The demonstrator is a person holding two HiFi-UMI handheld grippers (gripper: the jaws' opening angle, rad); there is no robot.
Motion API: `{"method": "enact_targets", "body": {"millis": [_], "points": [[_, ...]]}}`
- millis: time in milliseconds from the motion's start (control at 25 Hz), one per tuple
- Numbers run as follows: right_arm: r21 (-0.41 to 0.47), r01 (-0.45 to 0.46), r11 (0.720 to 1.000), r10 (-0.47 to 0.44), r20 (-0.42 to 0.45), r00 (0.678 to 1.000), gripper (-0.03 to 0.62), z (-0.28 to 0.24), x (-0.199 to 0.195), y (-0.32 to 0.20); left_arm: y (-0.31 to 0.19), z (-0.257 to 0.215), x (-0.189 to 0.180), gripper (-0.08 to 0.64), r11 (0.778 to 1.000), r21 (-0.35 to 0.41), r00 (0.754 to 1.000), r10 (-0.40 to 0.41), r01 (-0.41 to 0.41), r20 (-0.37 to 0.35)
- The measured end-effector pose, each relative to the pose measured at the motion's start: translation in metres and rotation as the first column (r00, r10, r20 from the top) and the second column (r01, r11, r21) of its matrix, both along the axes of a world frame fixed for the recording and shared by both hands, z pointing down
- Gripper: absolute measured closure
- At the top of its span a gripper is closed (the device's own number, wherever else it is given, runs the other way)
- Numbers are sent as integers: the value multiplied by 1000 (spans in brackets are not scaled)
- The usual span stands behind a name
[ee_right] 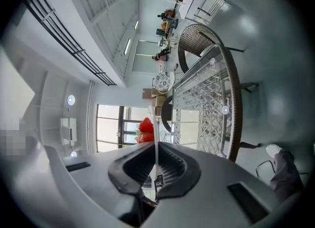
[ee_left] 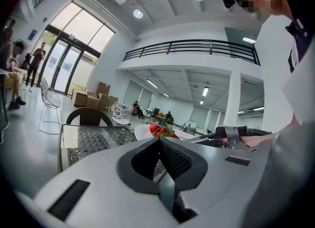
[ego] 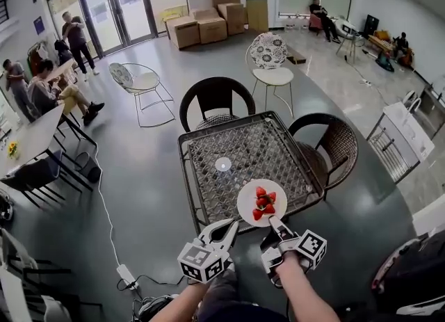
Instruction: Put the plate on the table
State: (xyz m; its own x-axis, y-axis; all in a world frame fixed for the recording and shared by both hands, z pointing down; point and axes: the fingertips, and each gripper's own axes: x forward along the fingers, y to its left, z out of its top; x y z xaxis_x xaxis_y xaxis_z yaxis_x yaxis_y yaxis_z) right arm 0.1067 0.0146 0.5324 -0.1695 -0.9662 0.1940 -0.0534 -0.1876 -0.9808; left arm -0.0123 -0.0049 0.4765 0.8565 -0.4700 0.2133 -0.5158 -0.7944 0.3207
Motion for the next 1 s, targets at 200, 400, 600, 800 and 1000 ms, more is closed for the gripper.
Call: {"method": "enact_targets", "body": {"millis": [200, 400, 600, 800, 1000], "points": [[-14, -10, 1000, 10, -7, 1000, 580, 5, 2, -41, -44, 5, 2, 554, 1000, -14, 1000, 25, -25, 5], [-37, -32, 999, 31, -17, 999, 580, 13, 6, -81, -89, 12, 2, 554, 998, -35, 999, 48, -47, 5], [-39, -47, 998, 46, -22, 999, 580, 13, 7, -107, -116, 18, 1, 554, 995, -64, 998, 70, -70, -6], [-48, -42, 998, 40, -48, 998, 580, 15, 14, -125, -134, 22, 6, 554, 993, -81, 996, 88, -88, -14], [-63, -23, 998, 20, -48, 999, 580, 21, 18, -135, -143, 29, 9, 554, 992, -97, 997, 76, -77, -9]]}}
